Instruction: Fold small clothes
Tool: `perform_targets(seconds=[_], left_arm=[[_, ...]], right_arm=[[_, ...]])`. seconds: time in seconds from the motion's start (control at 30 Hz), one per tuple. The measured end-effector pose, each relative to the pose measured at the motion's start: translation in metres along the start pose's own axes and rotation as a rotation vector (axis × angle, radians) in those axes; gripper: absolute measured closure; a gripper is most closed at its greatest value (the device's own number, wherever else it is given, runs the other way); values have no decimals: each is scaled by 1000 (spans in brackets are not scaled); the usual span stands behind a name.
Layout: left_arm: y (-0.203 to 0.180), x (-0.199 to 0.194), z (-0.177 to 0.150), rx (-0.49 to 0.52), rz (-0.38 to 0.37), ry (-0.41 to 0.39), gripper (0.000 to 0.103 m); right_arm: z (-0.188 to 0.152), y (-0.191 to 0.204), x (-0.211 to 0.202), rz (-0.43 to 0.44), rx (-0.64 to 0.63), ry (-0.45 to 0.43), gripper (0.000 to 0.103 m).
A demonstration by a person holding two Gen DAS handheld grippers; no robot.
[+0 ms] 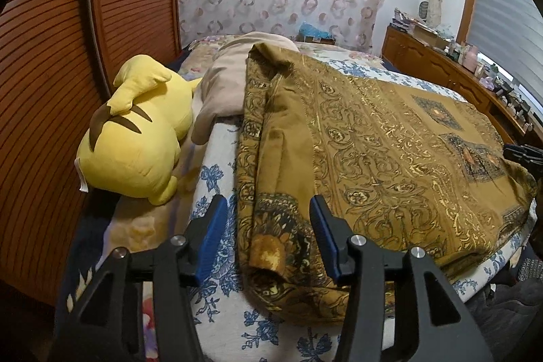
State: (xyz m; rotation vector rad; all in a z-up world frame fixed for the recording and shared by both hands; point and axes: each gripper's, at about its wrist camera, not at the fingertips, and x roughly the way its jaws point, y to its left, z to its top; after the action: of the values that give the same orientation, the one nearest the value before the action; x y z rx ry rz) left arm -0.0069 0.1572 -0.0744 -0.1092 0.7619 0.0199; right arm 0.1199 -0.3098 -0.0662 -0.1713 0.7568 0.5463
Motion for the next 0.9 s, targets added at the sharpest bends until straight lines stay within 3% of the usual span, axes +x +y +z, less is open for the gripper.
perform_targets(seconds=[0.37, 0.9], left_arm=[[5, 10, -10, -16, 18, 31, 54], [2, 17, -15, -3, 33, 28, 54]], right_arm=[[-10, 17, 32, 17, -40, 84, 58], [-15, 18, 34, 23, -59, 69, 51]])
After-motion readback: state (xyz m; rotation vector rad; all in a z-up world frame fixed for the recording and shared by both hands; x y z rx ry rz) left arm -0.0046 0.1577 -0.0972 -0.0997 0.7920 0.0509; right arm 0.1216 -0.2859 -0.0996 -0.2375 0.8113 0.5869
